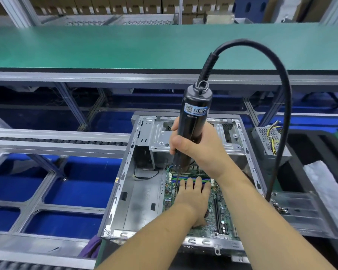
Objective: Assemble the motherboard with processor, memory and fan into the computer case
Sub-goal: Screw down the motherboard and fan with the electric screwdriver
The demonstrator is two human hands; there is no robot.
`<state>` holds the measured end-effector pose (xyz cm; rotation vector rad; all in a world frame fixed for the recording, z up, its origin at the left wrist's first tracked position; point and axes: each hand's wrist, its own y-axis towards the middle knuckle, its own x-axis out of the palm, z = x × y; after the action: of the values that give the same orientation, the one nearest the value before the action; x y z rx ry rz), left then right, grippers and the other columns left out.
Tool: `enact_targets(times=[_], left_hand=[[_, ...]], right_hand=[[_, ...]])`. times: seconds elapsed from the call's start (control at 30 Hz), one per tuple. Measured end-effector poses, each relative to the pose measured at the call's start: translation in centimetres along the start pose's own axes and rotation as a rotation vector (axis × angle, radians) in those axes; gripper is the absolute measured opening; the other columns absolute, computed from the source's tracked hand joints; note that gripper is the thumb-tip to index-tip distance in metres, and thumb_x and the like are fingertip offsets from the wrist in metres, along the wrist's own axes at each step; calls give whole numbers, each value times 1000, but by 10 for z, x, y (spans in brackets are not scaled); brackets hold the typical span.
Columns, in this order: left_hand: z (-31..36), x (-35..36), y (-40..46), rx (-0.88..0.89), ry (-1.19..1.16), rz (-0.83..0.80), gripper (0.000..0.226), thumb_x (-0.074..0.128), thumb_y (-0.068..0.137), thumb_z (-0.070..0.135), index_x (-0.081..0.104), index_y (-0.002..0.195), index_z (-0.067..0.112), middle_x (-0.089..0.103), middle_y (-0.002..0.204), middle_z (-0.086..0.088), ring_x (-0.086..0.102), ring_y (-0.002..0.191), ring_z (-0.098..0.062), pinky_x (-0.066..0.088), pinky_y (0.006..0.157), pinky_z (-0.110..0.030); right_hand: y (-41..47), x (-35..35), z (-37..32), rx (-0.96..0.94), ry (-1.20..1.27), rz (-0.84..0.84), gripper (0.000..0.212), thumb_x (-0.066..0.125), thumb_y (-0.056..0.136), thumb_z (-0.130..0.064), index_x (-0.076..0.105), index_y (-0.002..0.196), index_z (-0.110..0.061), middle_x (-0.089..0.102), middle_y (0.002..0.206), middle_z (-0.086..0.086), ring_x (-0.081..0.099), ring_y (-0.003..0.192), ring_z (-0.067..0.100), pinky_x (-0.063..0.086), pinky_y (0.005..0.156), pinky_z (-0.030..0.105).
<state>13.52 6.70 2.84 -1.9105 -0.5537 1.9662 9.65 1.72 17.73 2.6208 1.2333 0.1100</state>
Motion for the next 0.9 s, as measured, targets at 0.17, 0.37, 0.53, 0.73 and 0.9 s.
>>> enact_targets(times=[0.17, 0.37, 0.53, 0.73, 0.9], left_hand=[[-6, -6, -3, 49, -88, -39, 120, 69, 81, 62, -11, 155, 12, -9, 162, -18, -11, 146, -48, -6, 116, -62], [-8, -2, -2, 82, -217, -17, 94, 49, 88, 64, -1, 157, 24, -10, 163, -18, -16, 146, -46, -13, 114, -61], [-8, -3, 2, 46, -234, -49, 82, 30, 96, 59, -9, 156, 20, -15, 163, -15, -18, 147, -42, -14, 115, -57], [-7, -7, -2, 43, -207, -36, 86, 31, 96, 66, -7, 157, 19, -14, 164, -11, -14, 148, -41, -9, 118, -58], [-8, -11, -7, 61, -231, -50, 83, 32, 99, 62, -8, 157, 18, -16, 163, -16, -19, 147, -43, -13, 116, -58]], right_hand=[[2, 5, 0, -11, -44, -12, 67, 75, 71, -51, 53, 98, 6, 65, 75, 22, 65, 71, 27, 53, 79, 56], [5, 17, 4, -10, -70, -13, 70, 72, 70, -54, 53, 91, 10, 61, 75, 24, 63, 67, 22, 53, 75, 54], [11, 15, 9, -30, -47, 32, 81, 75, 68, -73, 56, 81, 5, 59, 68, 17, 61, 63, 19, 53, 68, 35], [13, 10, 13, -25, -23, 81, 25, 70, 76, -50, 59, 76, -27, 62, 64, 9, 59, 61, 25, 50, 68, 50], [7, 17, 14, -16, -71, 13, 61, 69, 74, -49, 53, 85, 9, 60, 69, 24, 61, 64, 27, 51, 73, 61]])
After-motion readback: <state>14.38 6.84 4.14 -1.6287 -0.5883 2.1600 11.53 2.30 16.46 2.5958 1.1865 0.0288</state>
